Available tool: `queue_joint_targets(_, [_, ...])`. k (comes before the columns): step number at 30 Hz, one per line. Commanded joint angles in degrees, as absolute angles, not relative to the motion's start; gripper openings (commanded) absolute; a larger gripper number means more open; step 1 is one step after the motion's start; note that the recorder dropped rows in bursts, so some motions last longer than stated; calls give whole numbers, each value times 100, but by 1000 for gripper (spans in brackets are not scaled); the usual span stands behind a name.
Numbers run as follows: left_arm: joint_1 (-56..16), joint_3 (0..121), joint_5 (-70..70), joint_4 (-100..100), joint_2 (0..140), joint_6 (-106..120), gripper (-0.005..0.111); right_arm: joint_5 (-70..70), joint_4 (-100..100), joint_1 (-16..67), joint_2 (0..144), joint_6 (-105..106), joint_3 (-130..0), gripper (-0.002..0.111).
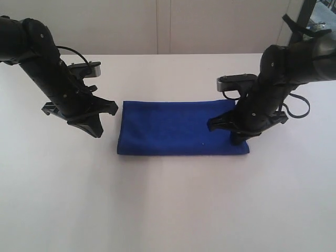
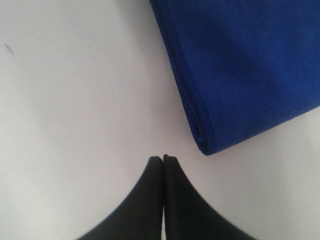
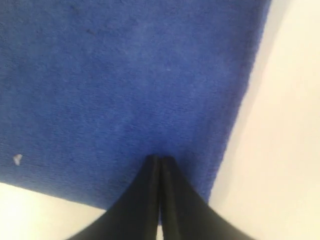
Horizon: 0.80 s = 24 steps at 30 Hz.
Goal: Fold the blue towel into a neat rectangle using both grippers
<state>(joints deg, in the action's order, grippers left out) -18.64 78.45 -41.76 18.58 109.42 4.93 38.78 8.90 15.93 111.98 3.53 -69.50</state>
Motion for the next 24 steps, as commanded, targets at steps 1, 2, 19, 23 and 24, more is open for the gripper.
queue_joint_targets(1, [-1849, 7866, -4297, 1922, 10901, 490, 0, 3983, 587, 1539, 11189, 230, -6925, 0])
queue_joint_targets(2, [-1849, 7866, -4309, 1922, 10901, 490, 0, 3999, 541, 1539, 11189, 230, -6925, 0])
queue_joint_targets(19, [-1849, 7866, -4317, 1820, 10901, 490, 0, 4271, -287, 1539, 11050, -410, -6925, 0])
queue_joint_targets(23, [-1849, 7866, -4406, 1626, 10796, 461, 0, 4368, -287, 1531, 10721, -452, -6925, 0])
queue_joint_targets(24, [-1837, 7866, -4432, 1582, 10757, 417, 0, 4400, -287, 1501, 10637, -452, -6918, 0])
